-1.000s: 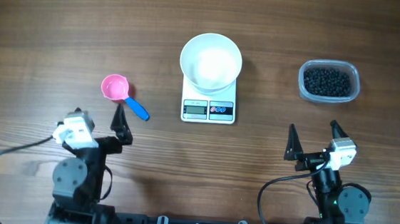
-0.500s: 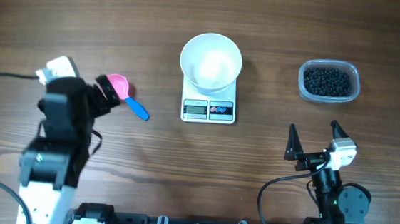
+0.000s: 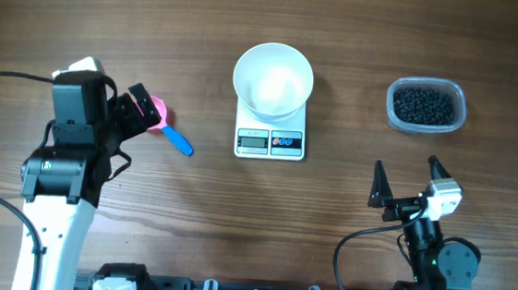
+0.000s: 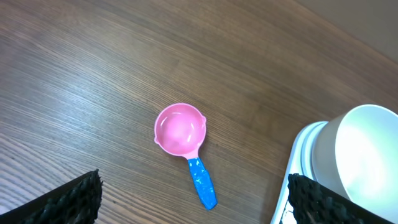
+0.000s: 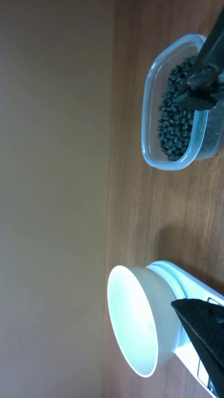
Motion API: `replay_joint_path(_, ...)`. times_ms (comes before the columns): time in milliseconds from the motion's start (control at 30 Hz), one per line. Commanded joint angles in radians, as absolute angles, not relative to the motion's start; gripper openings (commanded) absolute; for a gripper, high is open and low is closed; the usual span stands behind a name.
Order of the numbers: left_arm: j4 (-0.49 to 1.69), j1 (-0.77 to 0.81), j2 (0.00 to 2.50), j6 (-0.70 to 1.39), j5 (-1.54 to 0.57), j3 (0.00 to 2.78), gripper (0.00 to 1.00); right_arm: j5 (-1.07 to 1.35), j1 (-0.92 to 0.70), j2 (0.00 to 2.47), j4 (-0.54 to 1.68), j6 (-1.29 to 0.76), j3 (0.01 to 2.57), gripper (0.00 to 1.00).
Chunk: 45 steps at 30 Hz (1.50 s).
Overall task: Scoop item into bowl and weigh 150g on scale
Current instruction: 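Reach the left gripper to the pink scoop and grasp its rim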
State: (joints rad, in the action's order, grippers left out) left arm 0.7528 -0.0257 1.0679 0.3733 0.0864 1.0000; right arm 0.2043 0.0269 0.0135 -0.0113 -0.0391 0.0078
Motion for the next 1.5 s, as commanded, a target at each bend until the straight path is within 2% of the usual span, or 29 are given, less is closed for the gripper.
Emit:
replay_joint_path(0, 0.748, -0.030, 1.082, 0.382, 0.067, 1.016, 1.00, 0.194, 0.019, 0.005, -0.014, -0.027, 0.005, 1.00)
replay_joint_path(100, 0.748, -0.030, 1.097, 0.386, 0.067, 1.016, 1.00, 0.194, 0.019, 0.005, -0.014, -0.027, 0.005, 1.00)
replay_joint_path(267, 0.776, -0.030, 1.178, 0.508, 0.076, 1.014, 1.00, 0.194, 0.019, 0.005, -0.014, -0.027, 0.005, 1.00)
replay_joint_path(533, 0.774, -0.031, 1.419, 0.670, 0.185, 1.014, 1.00, 0.194, 0.019, 0.005, -0.014, -0.027, 0.005, 1.00)
replay_joint_path(833, 0.641, -0.031, 1.595, 0.702, 0.192, 1.014, 1.00, 0.194, 0.019, 0.005, -0.014, -0.027, 0.005, 1.00)
replay_joint_path(933, 0.636, -0.046, 1.629, 0.795, 0.193, 1.014, 1.00, 0.194, 0.019, 0.005, -0.014, -0.027, 0.005, 1.00)
replay_joint_path(1133, 0.594, -0.083, 1.700, 0.916, 0.191, 1.014, 0.87, 0.194, 0.019, 0.005, -0.014, -0.027, 0.005, 1.00)
replay_joint_path(1267, 0.553, -0.081, 1.748, 0.929, 0.172, 1.014, 0.82, 0.194, 0.019, 0.005, -0.014, -0.027, 0.005, 1.00)
replay_joint_path(1467, 0.529, -0.081, 1.767, 0.929, 0.142, 1.014, 0.64, 0.194, 0.019, 0.005, -0.014, -0.027, 0.005, 1.00)
